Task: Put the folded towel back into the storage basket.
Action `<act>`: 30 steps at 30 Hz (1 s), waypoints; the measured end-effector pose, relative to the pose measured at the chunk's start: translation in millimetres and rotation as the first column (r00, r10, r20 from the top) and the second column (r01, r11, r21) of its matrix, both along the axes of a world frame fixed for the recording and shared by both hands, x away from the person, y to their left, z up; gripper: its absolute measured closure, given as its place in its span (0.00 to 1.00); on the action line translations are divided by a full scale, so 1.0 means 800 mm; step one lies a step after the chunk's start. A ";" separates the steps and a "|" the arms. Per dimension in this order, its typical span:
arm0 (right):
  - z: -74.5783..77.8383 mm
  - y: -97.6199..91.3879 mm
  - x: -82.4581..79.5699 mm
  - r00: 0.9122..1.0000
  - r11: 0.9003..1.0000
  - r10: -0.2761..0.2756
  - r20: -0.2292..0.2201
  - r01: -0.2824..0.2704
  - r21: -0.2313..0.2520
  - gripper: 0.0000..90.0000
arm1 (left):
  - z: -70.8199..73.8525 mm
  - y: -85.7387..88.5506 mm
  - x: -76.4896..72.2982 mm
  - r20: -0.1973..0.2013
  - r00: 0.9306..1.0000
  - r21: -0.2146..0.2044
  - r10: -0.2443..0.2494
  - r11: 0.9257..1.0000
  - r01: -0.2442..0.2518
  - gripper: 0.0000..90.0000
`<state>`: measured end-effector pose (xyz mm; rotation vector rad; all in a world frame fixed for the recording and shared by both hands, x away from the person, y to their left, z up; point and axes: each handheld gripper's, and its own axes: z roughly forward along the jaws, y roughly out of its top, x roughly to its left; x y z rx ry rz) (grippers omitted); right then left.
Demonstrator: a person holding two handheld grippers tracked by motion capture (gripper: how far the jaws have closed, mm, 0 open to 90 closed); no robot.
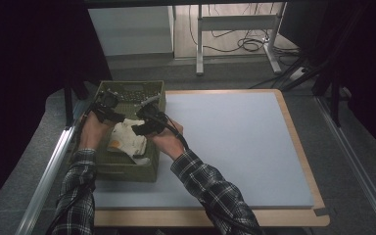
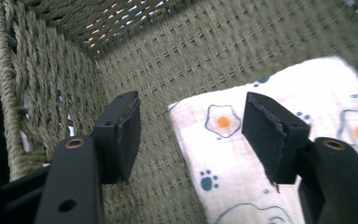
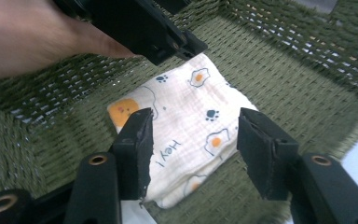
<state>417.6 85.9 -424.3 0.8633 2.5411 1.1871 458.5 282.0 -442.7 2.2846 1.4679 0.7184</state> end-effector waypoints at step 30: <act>0.004 -0.086 -0.022 0.996 0.992 0.089 0.032 -0.091 0.089 0.22 | 0.013 -0.013 -0.060 0.087 0.996 -0.326 -0.022 0.944 0.049 0.05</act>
